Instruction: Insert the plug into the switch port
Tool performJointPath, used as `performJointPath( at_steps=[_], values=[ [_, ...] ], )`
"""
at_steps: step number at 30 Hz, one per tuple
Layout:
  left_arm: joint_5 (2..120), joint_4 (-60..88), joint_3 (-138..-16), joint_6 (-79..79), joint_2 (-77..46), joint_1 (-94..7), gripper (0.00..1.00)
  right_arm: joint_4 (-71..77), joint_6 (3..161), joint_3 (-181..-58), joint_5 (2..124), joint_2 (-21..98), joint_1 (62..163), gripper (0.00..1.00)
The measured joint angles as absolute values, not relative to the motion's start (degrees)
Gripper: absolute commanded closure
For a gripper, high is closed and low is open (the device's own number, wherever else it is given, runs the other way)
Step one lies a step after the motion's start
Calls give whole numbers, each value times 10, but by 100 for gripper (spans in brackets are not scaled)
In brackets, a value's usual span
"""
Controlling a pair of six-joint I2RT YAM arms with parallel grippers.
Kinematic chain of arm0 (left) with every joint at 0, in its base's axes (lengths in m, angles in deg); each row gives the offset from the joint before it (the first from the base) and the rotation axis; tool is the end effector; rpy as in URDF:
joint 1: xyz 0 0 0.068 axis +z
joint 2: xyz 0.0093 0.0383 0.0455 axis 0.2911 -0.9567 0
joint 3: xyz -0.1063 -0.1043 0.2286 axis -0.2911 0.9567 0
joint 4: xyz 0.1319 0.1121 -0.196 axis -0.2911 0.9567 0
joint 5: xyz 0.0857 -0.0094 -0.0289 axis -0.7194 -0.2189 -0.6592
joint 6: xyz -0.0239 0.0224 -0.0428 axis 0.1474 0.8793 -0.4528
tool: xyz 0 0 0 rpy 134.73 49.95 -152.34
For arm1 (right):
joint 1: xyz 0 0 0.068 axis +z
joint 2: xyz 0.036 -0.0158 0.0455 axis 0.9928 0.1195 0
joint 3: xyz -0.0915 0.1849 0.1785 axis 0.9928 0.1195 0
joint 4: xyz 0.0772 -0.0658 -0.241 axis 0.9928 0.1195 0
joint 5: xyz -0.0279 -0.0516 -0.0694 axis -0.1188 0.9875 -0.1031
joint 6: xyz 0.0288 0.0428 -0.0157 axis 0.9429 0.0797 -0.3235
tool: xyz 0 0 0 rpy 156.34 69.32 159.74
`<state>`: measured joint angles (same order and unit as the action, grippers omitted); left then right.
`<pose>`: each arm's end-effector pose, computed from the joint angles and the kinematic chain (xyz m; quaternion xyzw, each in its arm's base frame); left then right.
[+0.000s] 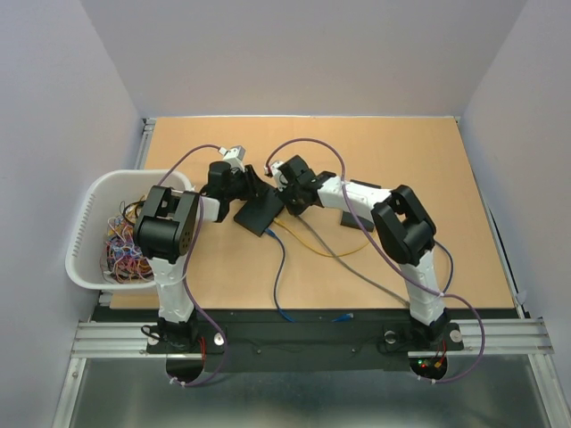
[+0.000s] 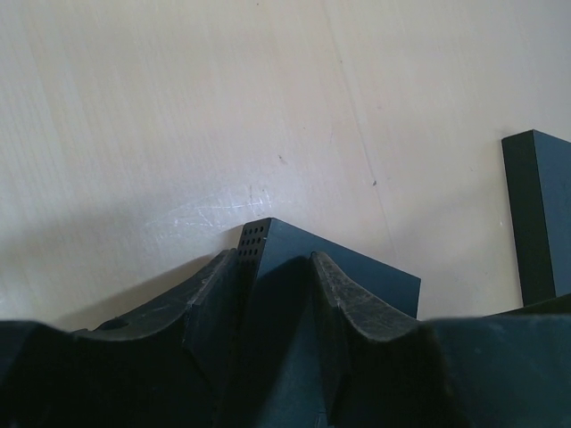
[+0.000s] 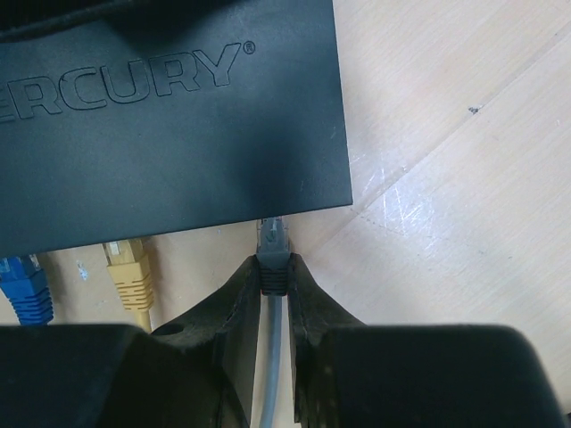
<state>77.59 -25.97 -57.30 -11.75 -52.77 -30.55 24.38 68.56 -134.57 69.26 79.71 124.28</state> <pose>0.3823 -0.1079 0.1408 0.0582 0.7994 -0.3449 0.4885 0.3501 0.3074 0.1708 -0.3886 0.8668 0.1068 0.2938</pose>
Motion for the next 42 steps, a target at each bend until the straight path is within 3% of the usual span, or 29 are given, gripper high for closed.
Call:
performJointPath(
  at_steps=[17,31,42],
  values=[
    [728,-302,-531,-126,-512,-330,53,319,699,-1399,680,817,1240,100],
    [725,-301,-514,-135,-500,-330,53,222,736,-1309,633,774,1234,99],
    [683,-350,-476,-139,-490,-333,53,268,760,-1375,627,811,1234,100]
  ],
)
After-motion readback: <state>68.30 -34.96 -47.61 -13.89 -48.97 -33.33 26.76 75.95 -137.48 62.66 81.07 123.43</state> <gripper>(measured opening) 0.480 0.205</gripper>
